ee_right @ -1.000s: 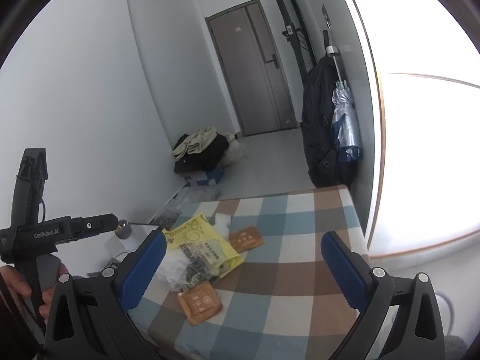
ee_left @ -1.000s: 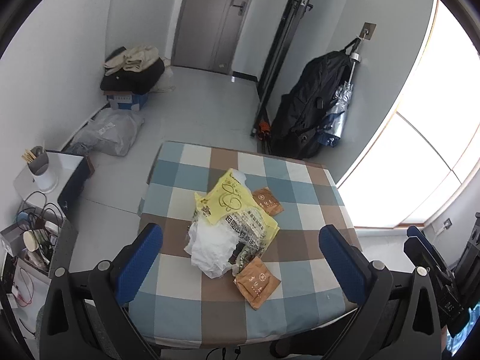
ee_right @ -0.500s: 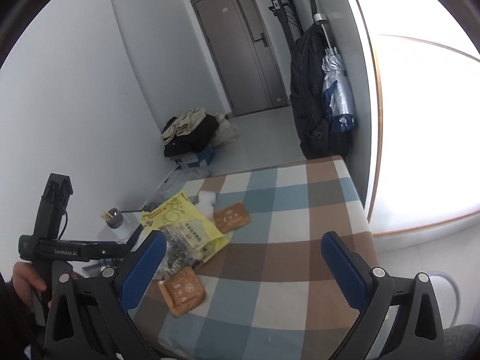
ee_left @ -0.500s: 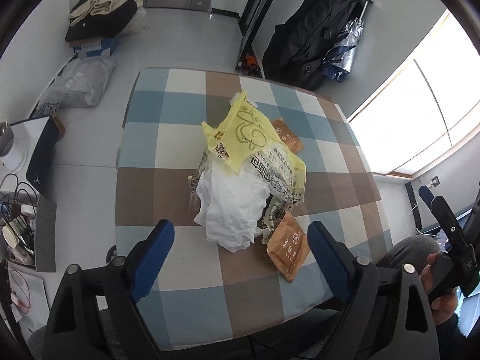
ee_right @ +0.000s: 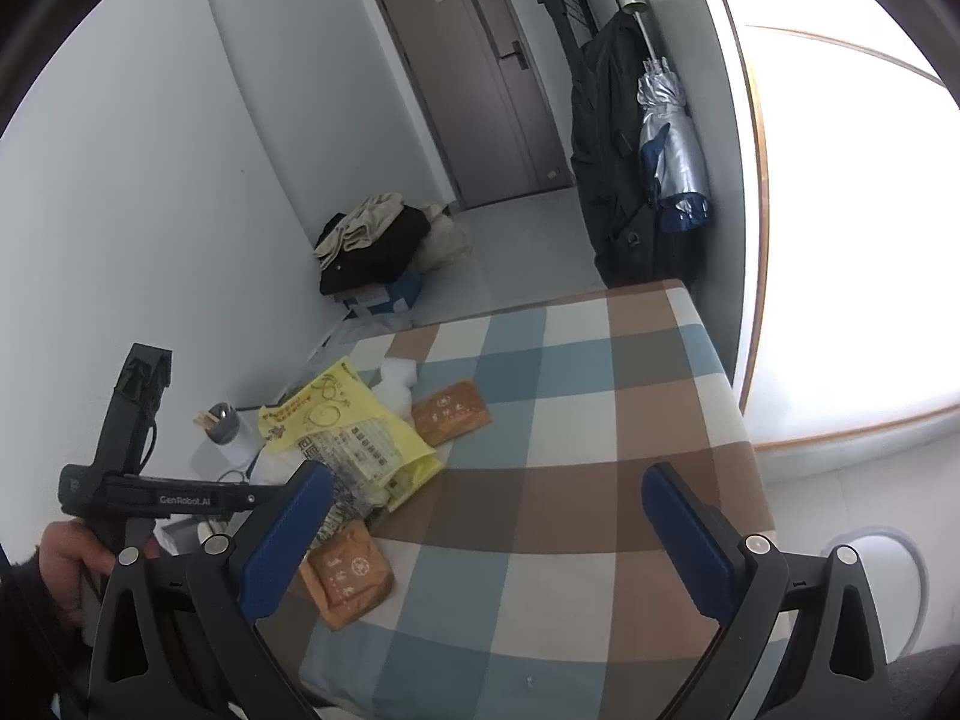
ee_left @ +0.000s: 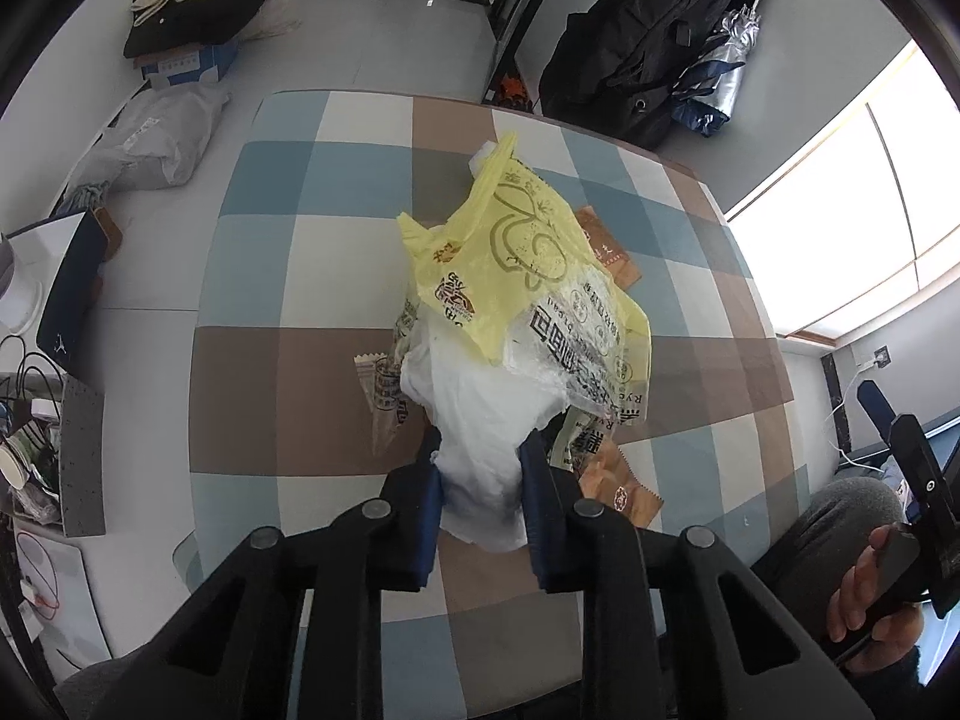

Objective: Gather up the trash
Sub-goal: 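Grasp the white plastic bag under the yellow bag with the left gripper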

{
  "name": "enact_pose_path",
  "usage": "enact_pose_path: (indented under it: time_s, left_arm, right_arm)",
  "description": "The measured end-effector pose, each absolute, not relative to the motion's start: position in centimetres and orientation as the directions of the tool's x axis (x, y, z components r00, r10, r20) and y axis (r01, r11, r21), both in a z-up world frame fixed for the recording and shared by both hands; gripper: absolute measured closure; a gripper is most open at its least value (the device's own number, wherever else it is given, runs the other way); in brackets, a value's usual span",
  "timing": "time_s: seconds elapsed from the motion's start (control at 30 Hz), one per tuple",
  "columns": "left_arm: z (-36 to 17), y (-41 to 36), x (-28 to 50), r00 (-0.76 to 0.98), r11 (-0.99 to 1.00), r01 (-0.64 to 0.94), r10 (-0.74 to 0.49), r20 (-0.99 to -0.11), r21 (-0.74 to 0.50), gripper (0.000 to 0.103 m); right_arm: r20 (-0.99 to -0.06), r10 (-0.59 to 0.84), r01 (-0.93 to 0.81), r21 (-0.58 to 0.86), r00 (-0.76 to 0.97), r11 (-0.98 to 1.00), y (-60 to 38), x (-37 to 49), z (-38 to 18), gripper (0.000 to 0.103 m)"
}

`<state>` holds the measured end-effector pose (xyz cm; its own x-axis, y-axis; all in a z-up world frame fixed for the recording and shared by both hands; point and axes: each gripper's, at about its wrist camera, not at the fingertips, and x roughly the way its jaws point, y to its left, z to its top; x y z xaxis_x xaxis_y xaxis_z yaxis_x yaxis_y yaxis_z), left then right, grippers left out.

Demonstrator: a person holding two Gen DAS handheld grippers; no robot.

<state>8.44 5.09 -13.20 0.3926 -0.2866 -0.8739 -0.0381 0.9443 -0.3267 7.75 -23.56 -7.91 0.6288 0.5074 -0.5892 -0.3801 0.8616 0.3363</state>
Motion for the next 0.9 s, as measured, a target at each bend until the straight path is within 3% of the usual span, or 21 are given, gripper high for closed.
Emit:
enact_pose_path:
  time_s: [0.17, 0.9]
  left_arm:
    - [-12.0, 5.3, 7.7, 0.445, 0.939, -0.008, -0.305, -0.842, -0.344, 0.095]
    - [-6.1, 1.6, 3.3, 0.481, 0.928, 0.16, -0.37, -0.795, -0.336, 0.095]
  right_arm:
    - [-0.587, 0.508, -0.383, 0.334, 0.63, 0.861, -23.6, 7.6, -7.9, 0.0]
    - [-0.557, 0.537, -0.355, 0.407, 0.634, 0.842, -24.8, 7.2, -7.4, 0.0]
